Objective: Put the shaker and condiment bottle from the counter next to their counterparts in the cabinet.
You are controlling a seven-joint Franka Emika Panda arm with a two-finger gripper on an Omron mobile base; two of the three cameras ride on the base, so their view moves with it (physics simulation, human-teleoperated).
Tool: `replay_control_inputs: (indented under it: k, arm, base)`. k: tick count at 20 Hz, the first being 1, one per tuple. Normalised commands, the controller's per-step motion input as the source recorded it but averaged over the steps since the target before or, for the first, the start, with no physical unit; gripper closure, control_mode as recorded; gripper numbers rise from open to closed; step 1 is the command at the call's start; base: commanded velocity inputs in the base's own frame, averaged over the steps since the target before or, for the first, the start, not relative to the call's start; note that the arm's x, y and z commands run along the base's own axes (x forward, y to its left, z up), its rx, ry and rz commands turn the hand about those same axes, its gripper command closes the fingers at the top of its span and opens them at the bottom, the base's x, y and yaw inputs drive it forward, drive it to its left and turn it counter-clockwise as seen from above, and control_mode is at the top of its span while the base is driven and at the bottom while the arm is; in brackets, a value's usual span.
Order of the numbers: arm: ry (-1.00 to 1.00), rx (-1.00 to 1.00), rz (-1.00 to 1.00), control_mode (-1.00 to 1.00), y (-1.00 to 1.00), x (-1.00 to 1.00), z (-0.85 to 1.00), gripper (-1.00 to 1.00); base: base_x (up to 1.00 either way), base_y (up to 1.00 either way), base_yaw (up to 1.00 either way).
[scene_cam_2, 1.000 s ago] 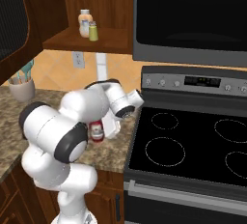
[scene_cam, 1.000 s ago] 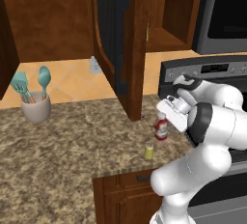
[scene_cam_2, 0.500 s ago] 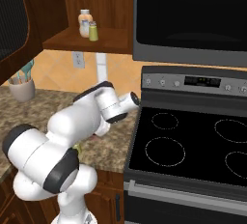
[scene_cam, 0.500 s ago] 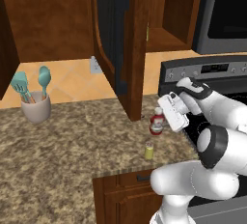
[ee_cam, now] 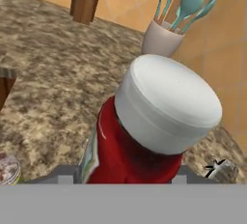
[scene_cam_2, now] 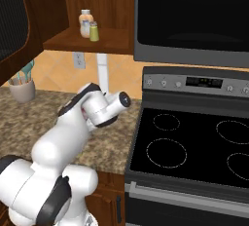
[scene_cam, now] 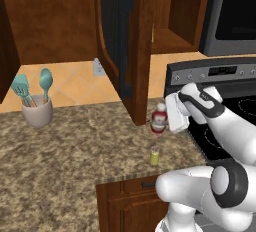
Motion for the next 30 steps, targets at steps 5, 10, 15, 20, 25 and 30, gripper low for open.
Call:
replay_control_inputs:
  k: [5,10,15,20,25,30]
  arm:
    - [0.0,0.13,-0.17,-1.0,0.07,-0.02,0.19,1.0]
    - [0.01,0.14,-0.11,-1.0,0.04,0.0,0.21,1.0]
    - [0.0,0.01,-0.14,-1.0,0.17,-0.05,0.44,1.0]
    - [0.0,-0.01,-0.11,-1.0,0.1,-0.12,0.45,1.0]
    - [0.0,-0.05,-0.1,-1.0,0.06,-0.14,0.35,1.0]
    - [0.01,-0.13,-0.1,-1.0,0.0,-0.02,0.27,1.0]
  base:
    - [0.0,0.0,0.0]
    - [0.0,0.0,0.0]
    - [0.0,0.0,0.0]
    - [0.0,0.0,0.0]
    - [0.0,0.0,0.0]
    - [0.0,0.0,0.0]
